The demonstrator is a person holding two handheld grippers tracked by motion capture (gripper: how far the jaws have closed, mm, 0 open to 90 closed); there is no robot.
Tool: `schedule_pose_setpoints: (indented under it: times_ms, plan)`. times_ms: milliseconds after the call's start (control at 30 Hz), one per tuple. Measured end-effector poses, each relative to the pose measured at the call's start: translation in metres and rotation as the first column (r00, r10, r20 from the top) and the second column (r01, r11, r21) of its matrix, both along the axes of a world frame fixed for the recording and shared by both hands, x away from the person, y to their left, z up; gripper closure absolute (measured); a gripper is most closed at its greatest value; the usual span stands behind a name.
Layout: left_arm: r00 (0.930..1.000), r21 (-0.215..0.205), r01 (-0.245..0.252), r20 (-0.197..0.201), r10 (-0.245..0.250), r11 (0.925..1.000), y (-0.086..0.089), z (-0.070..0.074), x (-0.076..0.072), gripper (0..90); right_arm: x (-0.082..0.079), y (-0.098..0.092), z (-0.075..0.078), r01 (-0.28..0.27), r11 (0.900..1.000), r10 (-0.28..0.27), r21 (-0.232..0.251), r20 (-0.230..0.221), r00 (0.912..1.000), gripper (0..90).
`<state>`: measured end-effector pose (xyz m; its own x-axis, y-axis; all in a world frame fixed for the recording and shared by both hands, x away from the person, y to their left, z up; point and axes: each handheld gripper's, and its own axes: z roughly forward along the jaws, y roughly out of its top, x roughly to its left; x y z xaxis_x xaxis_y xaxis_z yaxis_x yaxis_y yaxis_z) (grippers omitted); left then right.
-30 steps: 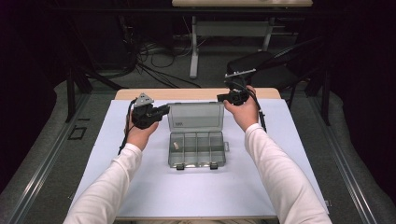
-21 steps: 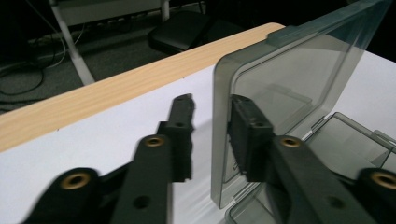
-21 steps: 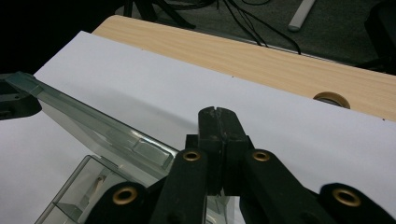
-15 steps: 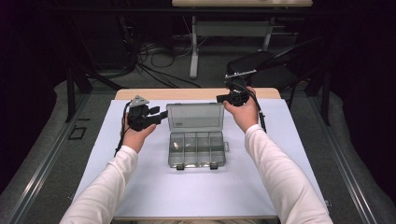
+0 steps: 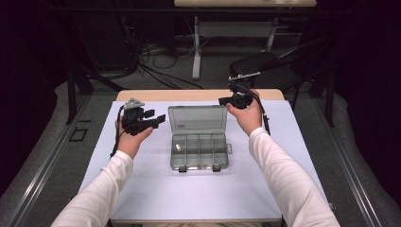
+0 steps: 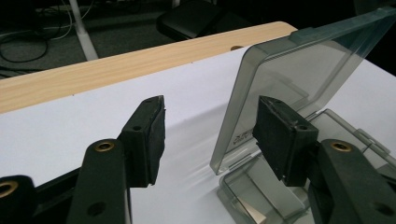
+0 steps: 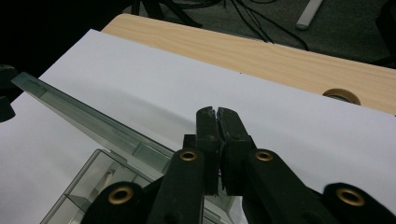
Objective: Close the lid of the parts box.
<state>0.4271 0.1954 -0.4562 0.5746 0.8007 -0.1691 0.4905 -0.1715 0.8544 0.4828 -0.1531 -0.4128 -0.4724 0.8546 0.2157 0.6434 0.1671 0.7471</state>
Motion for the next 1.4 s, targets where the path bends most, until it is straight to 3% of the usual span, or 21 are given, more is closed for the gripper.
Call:
schedule_pose_setpoints:
  times_ms: [267, 567, 667, 833, 1200, 1400]
  plan:
    - [0.9981, -0.058, 0.061, -0.002, -0.061, 0.9964, -0.009, 0.006, -0.006, 46.7, -0.002, 0.002, -0.002, -0.009, 1.0, 0.009, -0.006, 0.0, 1.0, 87.9]
    - [0.9913, -0.067, 0.112, -0.062, -0.116, 0.9914, -0.029, 0.012, -0.012, 61.5, -0.004, 0.004, -0.003, -0.014, 1.0, 0.014, -0.002, -0.004, 0.9999, 87.7]
    - [0.9896, -0.062, 0.104, -0.093, -0.109, 0.9927, -0.035, 0.011, -0.01, 65.2, -0.005, 0.004, -0.004, -0.015, 1.0, 0.015, 0.002, -0.003, 0.9999, 87.7]
    - [0.9846, -0.094, 0.083, -0.146, -0.096, 0.9921, -0.046, 0.01, -0.009, 72.2, -0.006, 0.003, -0.004, -0.02, 1.0, 0.02, 0.008, -0.005, 0.9998, 87.7]
    - [0.985, -0.12, 0.003, -0.171, -0.024, 0.9928, -0.064, 0.013, -0.009, 88.3, -0.01, 0.004, -0.003, -0.032, 0.999, 0.032, 0.014, -0.005, 0.9995, 88.6]
    - [0.9827, -0.138, -0.009, -0.184, -0.017, 0.9903, -0.066, 0.013, -0.008, 89.7, -0.014, 0.006, -0.002, -0.044, 0.999, 0.044, 0.016, -0.003, 0.999, 88.6]
